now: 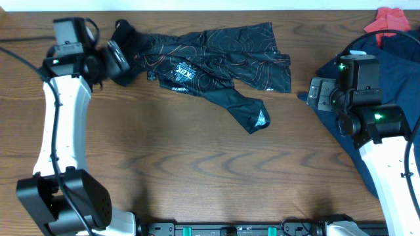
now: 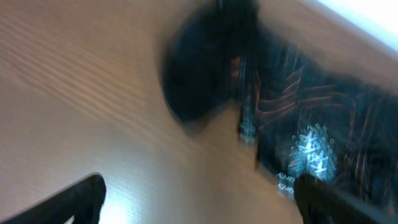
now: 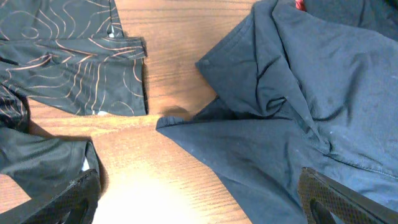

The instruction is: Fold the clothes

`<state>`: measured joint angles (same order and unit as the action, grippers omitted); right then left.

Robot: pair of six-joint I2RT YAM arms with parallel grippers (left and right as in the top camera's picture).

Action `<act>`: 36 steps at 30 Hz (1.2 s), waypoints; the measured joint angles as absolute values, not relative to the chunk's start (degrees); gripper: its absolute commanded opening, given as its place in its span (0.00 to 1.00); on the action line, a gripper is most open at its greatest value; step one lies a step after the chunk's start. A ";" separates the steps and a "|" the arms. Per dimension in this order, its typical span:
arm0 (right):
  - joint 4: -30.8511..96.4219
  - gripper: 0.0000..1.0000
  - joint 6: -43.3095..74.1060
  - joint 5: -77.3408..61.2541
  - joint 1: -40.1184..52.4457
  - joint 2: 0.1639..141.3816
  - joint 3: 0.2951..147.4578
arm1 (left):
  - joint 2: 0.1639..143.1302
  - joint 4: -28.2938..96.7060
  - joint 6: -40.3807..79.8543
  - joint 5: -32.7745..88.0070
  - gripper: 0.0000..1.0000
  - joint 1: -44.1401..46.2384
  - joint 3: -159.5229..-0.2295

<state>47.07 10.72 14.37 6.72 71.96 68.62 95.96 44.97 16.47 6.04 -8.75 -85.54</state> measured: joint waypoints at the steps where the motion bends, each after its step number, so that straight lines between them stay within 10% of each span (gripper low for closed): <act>1: 47.22 0.99 10.72 14.35 6.72 71.96 68.62 | 96.38 47.51 16.47 7.57 0.98 -8.32 -85.45; 26: 49.01 0.99 10.72 14.33 6.72 71.96 68.62 | 115.66 18.37 29.23 19.55 0.89 20.27 -74.70; 29: 49.04 0.99 10.72 14.33 6.72 71.96 68.62 | 116.97 13.58 30.57 19.64 0.69 22.24 -74.81; 33: 49.01 0.99 10.72 14.35 6.72 71.96 68.62 | 118.39 10.66 31.44 19.64 0.06 23.57 -74.78; 36: 49.01 0.99 10.72 14.37 6.72 71.96 68.62 | 118.74 10.55 31.57 19.42 0.06 22.96 -74.76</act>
